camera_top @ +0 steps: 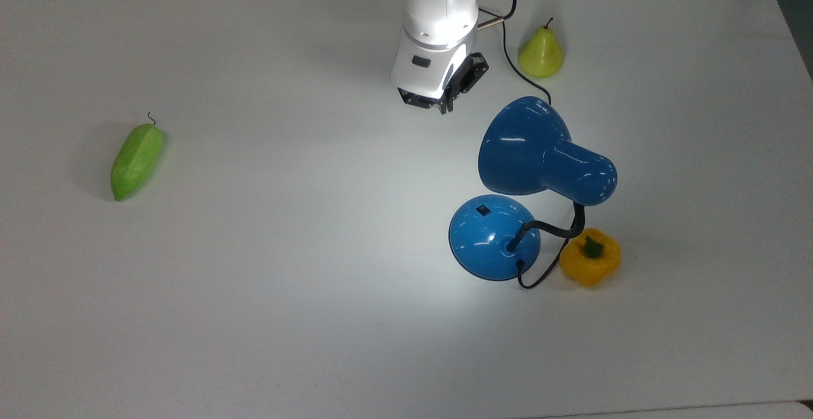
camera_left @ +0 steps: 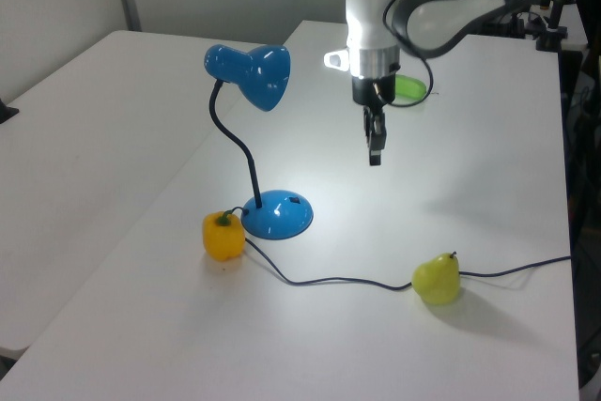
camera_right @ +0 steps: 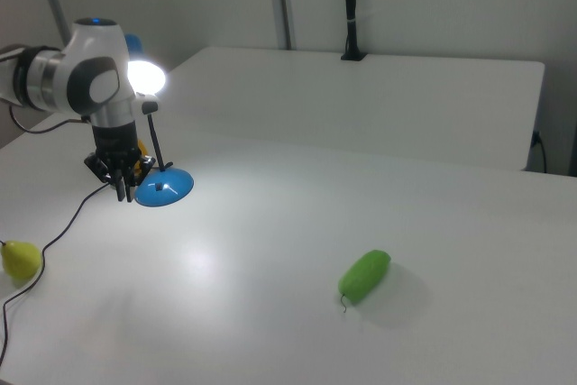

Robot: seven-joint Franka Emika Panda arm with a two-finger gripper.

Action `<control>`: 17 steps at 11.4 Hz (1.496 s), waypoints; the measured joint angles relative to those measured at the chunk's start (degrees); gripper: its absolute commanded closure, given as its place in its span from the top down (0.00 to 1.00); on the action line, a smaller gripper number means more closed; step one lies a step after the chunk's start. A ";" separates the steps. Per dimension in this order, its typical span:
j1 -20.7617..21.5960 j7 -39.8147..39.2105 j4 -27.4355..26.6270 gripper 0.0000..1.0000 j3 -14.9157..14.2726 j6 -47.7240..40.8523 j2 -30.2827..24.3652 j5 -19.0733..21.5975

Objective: Turn on desk lamp

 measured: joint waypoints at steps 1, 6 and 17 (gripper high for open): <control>-0.67 0.88 -0.07 1.00 -0.04 -3.05 -1.92 0.00; -3.28 6.96 -0.25 1.00 -1.88 -12.10 -13.07 0.00; -1.52 15.98 -0.47 1.00 -11.90 -9.64 -19.49 0.00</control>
